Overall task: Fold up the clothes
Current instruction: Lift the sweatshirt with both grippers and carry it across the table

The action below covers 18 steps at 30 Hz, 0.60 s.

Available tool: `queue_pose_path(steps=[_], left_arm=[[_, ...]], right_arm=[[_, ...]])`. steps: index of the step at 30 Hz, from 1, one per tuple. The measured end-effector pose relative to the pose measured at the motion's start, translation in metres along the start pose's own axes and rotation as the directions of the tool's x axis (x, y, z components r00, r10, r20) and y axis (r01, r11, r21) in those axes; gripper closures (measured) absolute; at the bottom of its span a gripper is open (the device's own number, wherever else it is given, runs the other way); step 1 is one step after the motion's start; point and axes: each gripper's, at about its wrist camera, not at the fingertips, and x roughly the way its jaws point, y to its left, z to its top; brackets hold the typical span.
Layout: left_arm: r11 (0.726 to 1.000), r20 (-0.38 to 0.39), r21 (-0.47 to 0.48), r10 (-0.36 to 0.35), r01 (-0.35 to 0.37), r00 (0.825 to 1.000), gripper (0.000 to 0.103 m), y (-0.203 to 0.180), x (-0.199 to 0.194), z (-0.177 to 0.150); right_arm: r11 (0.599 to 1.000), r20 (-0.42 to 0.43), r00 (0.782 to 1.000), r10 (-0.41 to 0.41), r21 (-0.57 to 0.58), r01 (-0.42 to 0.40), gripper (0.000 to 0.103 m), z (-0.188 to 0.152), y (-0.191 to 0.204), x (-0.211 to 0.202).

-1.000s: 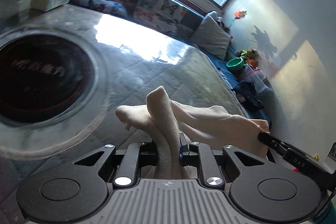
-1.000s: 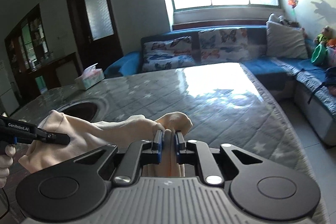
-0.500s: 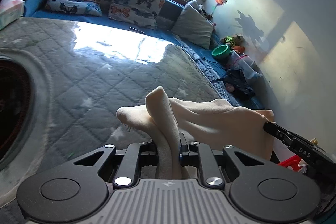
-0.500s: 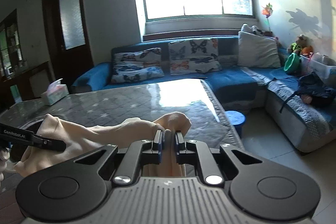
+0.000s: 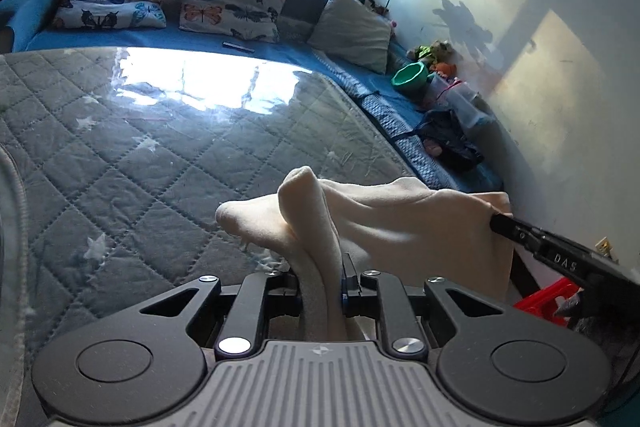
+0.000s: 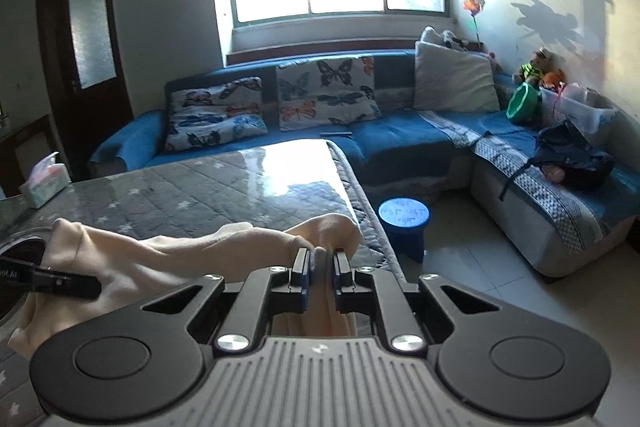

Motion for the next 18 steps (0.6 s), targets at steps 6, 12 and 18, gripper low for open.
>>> queue_pose_path(steps=[6, 12, 18], left_arm=[[1.0, -0.048, -0.016, 0.024, -0.025, 0.999, 0.085, 0.011, 0.02, 0.0], [1.0, -0.066, -0.011, 0.028, -0.029, 0.997, 0.085, 0.019, 0.023, -0.005], [0.999, -0.077, -0.024, 0.026, -0.028, 0.997, 0.083, 0.02, 0.024, -0.008]], right_arm=[[1.0, -0.054, 0.998, -0.02, 0.001, 0.021, 0.093, -0.005, -0.003, 0.031], [0.999, -0.096, 0.995, -0.038, -0.004, 0.038, 0.093, -0.012, -0.003, 0.052], [0.998, -0.124, 0.991, -0.059, -0.008, 0.059, 0.093, -0.015, -0.004, 0.068]])
